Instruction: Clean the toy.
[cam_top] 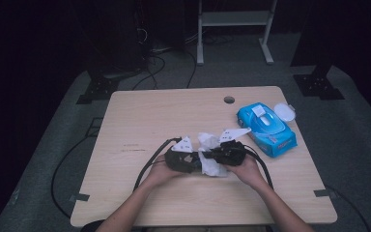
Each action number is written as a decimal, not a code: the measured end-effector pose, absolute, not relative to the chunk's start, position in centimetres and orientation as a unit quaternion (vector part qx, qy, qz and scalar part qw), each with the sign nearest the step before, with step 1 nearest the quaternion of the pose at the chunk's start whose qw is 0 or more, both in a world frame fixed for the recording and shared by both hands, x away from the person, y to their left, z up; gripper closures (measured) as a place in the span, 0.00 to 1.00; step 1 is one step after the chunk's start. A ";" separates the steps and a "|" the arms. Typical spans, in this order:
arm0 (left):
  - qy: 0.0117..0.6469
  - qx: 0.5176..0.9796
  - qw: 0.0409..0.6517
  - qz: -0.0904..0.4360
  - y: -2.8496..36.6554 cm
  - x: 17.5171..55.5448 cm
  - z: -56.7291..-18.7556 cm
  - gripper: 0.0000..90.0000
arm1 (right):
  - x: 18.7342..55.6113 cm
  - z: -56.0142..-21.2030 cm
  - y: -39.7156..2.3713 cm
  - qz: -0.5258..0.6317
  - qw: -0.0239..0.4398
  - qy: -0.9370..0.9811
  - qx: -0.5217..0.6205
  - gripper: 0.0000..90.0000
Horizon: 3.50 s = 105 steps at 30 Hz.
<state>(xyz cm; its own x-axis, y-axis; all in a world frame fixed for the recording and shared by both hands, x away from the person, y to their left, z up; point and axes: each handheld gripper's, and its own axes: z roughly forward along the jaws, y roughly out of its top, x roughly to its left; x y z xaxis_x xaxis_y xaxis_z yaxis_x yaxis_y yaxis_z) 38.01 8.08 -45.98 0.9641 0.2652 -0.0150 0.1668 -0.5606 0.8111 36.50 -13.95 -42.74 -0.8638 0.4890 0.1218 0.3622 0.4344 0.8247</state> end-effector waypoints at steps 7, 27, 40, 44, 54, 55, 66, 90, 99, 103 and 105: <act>0.124 0.886 0.444 0.056 8.2 37.8 -46.0 0.56 | 35.7 -42.1 -14.5 0.464 0.094 0.849 0.234 0.66; 0.123 0.888 0.438 0.057 8.6 37.7 -46.1 0.77 | 36.3 -42.6 -14.4 0.452 0.135 0.841 0.265 0.95; 0.134 0.885 0.444 0.044 8.7 37.9 -46.1 0.78 | 36.5 -42.8 -14.9 0.450 0.139 0.832 0.293 0.96; 0.130 0.886 0.442 0.047 8.5 37.9 -46.1 0.78 | 36.8 -42.9 -16.0 0.460 0.126 0.819 0.319 0.96; 0.127 0.887 0.441 0.052 8.5 37.8 -46.1 0.78 | 35.8 -43.0 -12.0 0.468 0.106 0.836 0.266 0.96; 0.126 0.887 0.440 0.053 8.5 37.8 -46.1 0.78 | 35.8 -42.9 -12.4 0.467 0.109 0.835 0.269 0.96; 0.126 0.887 0.441 0.054 8.5 37.9 -46.1 0.78 | 36.6 -43.0 -18.6 0.445 0.172 0.811 0.339 0.96; 0.124 0.888 0.439 0.058 8.7 38.0 -46.1 0.78 | 36.8 -43.0 -19.7 0.446 0.175 0.807 0.345 0.96; 0.125 0.887 0.439 0.061 8.5 38.2 -46.1 0.78 | 36.7 -43.1 -14.8 0.472 0.112 0.820 0.305 0.96; 0.126 0.888 0.438 0.064 8.9 38.3 -46.0 0.78 | 36.6 -42.9 -13.6 0.467 0.118 0.828 0.286 0.96; 0.125 0.887 0.439 0.065 9.0 38.4 -46.1 0.78 | 36.8 -43.0 -14.5 0.456 0.136 0.829 0.293 0.96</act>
<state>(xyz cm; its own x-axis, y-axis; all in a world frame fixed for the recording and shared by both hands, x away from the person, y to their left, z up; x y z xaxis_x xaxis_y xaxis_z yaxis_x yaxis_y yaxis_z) 38.42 9.01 -46.07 0.9604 0.2787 0.0059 0.1644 -0.5832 0.7955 36.82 -14.54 -42.96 -0.7913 0.6100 0.0415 0.3621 0.4129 0.8357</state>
